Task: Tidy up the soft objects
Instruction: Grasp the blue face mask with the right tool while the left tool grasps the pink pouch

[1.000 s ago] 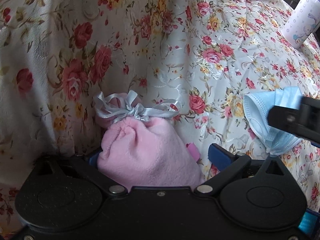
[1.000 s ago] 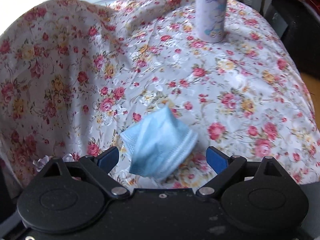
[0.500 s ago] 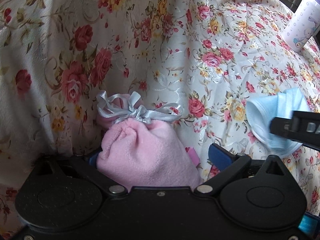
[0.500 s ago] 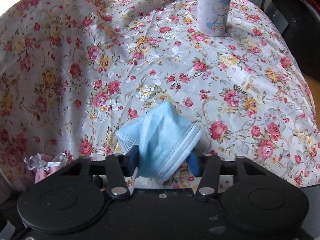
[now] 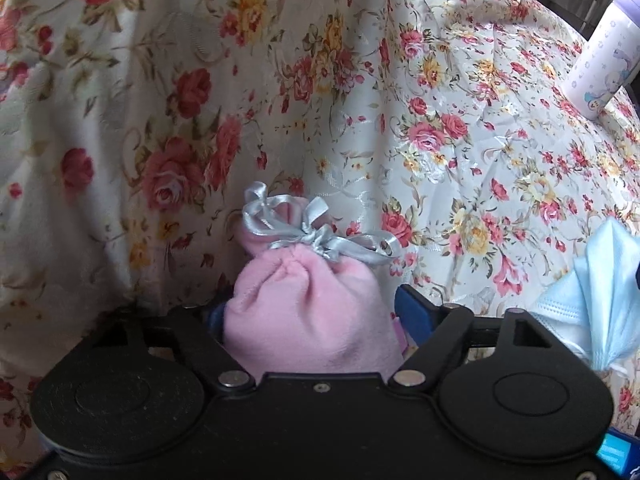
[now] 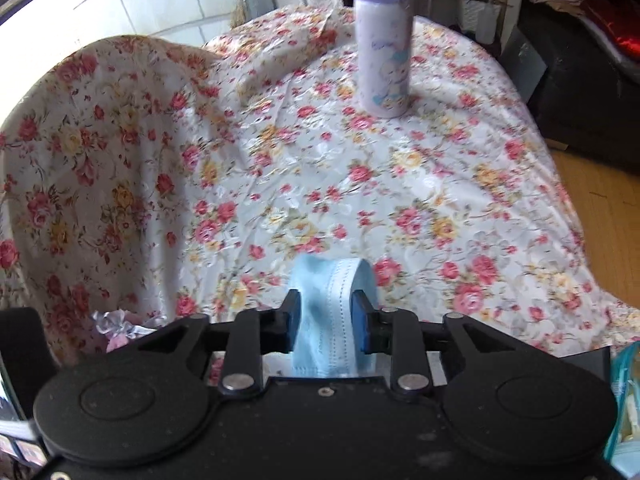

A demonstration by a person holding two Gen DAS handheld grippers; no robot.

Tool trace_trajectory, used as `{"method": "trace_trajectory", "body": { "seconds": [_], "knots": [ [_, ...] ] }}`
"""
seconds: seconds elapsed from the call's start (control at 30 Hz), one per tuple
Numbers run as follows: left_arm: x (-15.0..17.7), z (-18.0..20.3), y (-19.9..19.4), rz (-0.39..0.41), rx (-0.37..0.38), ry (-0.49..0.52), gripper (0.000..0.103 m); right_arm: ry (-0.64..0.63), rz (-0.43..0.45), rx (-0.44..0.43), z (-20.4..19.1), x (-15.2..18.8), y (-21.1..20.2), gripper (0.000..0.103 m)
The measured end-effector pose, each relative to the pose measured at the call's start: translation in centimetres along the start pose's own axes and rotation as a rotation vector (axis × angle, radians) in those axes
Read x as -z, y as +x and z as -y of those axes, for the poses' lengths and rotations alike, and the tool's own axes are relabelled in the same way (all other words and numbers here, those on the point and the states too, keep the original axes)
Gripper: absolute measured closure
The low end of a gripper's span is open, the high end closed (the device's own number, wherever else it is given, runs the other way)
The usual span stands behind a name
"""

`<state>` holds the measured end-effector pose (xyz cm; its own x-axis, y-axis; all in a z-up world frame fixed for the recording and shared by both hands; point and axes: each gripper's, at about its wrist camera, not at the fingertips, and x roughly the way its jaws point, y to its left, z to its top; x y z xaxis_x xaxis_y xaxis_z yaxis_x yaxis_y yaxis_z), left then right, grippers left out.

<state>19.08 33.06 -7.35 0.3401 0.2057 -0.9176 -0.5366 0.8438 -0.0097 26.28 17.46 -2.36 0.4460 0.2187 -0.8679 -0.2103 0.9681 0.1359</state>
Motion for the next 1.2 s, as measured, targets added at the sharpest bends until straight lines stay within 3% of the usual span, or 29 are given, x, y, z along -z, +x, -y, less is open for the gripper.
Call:
{"method": "trace_trajectory", "body": {
  "seconds": [0.03,0.1,0.17,0.53,0.63,0.77,0.8,0.9,1.2],
  "knots": [
    [0.0,-0.1,0.0,-0.002,0.001,-0.002,0.028,0.008,0.007,0.011,0.3,0.0,-0.2,0.048],
    [0.1,-0.3,-0.2,0.0,-0.004,-0.002,0.031,0.028,0.012,0.025,1.0,0.1,-0.2,0.02],
    [0.2,-0.3,-0.3,0.001,-0.007,0.0,0.031,0.045,-0.008,0.032,1.4,0.1,0.4,0.0],
    [0.6,0.1,-0.3,0.026,-0.014,0.002,0.032,-0.061,-0.1,0.129,-0.1,1.2,6.2,0.001],
    [0.5,0.3,-0.2,0.032,-0.016,0.005,0.032,-0.103,-0.102,0.144,-0.6,1.4,6.9,0.007],
    [0.4,0.4,0.0,0.037,-0.016,0.006,0.032,-0.143,-0.12,0.13,-1.0,1.6,6.9,0.056],
    [0.3,0.5,0.0,0.038,-0.016,0.006,0.032,-0.141,-0.131,0.12,-1.0,1.7,6.9,0.062],
    [0.3,0.4,0.0,0.04,-0.015,0.006,0.033,-0.108,-0.117,0.098,-0.3,1.6,5.9,0.069],
    [0.1,0.0,-0.3,0.052,-0.005,-0.008,0.042,-0.028,-0.027,0.066,1.5,0.3,0.4,0.069]
  ]
}}
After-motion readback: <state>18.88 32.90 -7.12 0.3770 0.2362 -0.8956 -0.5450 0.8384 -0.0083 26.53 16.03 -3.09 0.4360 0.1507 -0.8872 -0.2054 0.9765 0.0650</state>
